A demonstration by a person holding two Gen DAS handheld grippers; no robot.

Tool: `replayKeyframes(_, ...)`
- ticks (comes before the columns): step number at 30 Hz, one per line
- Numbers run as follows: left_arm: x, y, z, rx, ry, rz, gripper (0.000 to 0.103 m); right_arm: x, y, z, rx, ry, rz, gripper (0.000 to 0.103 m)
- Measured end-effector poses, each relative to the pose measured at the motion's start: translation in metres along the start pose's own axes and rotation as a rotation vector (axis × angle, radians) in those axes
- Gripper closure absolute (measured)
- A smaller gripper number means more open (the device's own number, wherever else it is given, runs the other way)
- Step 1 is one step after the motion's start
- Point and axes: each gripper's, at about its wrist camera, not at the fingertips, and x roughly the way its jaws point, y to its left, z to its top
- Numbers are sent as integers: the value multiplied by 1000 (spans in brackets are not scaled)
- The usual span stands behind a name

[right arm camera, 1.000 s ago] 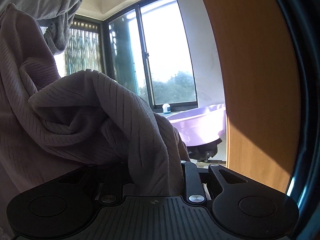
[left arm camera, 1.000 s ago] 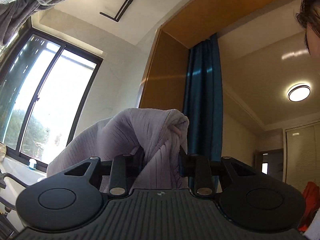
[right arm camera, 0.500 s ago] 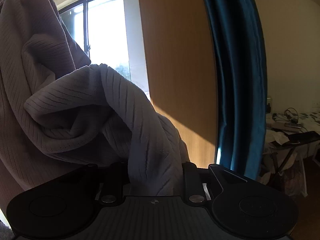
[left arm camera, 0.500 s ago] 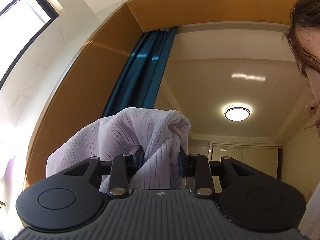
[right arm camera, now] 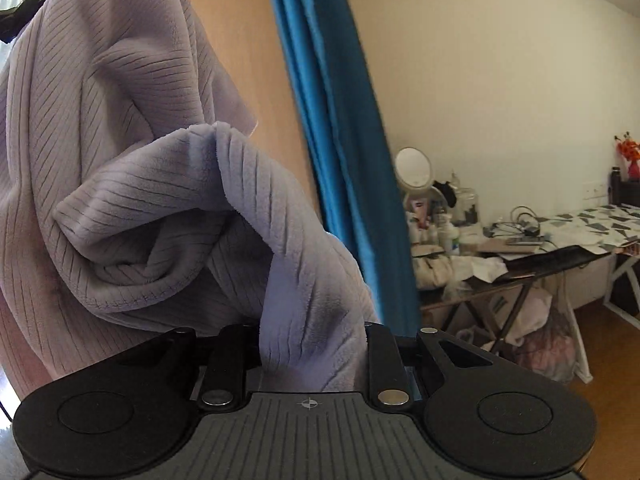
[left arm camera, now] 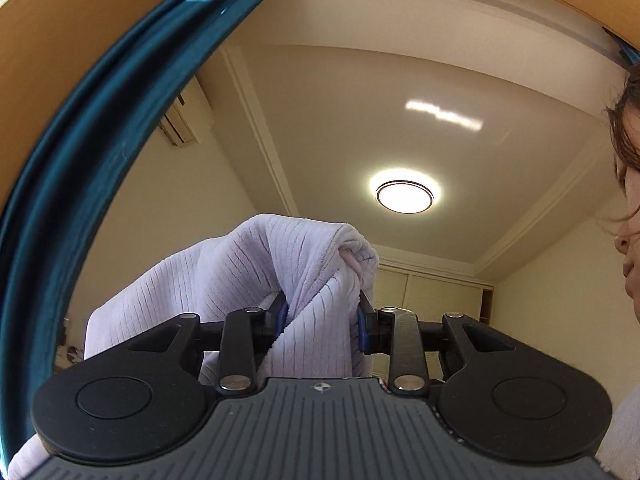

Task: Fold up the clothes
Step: 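Carry the lifted lilac sweater with both grippers away from the balcony into the room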

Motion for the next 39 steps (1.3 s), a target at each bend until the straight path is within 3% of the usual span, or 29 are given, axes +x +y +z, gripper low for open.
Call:
replayKeyframes(9,123,27,-72,-137,30,-87,71,-41,-110,24,-66,20,-185,83)
replayKeyframes(14,193,74,-110,-199,64,-123,71,-23,-177,38,-27,49,-267,83)
replayKeyframes(19,270,131,-137,-208,91,-206,71,-4,-245,55,3,74,-315,83)
replayKeyframes(27,411,218,-169,-256,200,-299,71,42,-356,81,115,76,-417,83)
replayKeyframes(33,498,251,-205,-276,258,-357,71,44,-428,81,189,47,-491,83)
replayKeyframes(39,586,276,-254,-304,295,-376,71,33,-516,84,198,26,-501,83)
